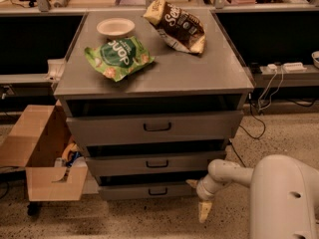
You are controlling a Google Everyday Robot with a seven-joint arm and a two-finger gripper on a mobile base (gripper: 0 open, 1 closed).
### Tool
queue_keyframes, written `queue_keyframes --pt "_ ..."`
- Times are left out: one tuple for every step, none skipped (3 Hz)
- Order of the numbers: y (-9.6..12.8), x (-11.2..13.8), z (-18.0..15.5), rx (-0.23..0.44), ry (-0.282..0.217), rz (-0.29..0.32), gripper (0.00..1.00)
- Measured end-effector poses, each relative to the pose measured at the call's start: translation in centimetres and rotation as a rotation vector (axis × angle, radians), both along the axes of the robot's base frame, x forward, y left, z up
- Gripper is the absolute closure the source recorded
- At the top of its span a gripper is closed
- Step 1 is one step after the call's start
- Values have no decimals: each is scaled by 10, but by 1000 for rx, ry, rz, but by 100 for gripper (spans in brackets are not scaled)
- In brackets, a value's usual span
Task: Open bottom drawer
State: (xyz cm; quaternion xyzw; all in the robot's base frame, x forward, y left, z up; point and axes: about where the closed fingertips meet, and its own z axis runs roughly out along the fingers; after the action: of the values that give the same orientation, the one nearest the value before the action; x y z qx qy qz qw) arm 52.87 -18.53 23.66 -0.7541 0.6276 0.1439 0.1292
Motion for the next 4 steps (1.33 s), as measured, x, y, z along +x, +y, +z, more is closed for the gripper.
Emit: queue_keyframes --pt "0 22 -12 5 -33 13 0" --pt "-5 39 -33 0 -40 -14 0" --pt "-10 45 -65 42 -62 -111 16" --pt "-11 46 -80 74 -73 -157 39"
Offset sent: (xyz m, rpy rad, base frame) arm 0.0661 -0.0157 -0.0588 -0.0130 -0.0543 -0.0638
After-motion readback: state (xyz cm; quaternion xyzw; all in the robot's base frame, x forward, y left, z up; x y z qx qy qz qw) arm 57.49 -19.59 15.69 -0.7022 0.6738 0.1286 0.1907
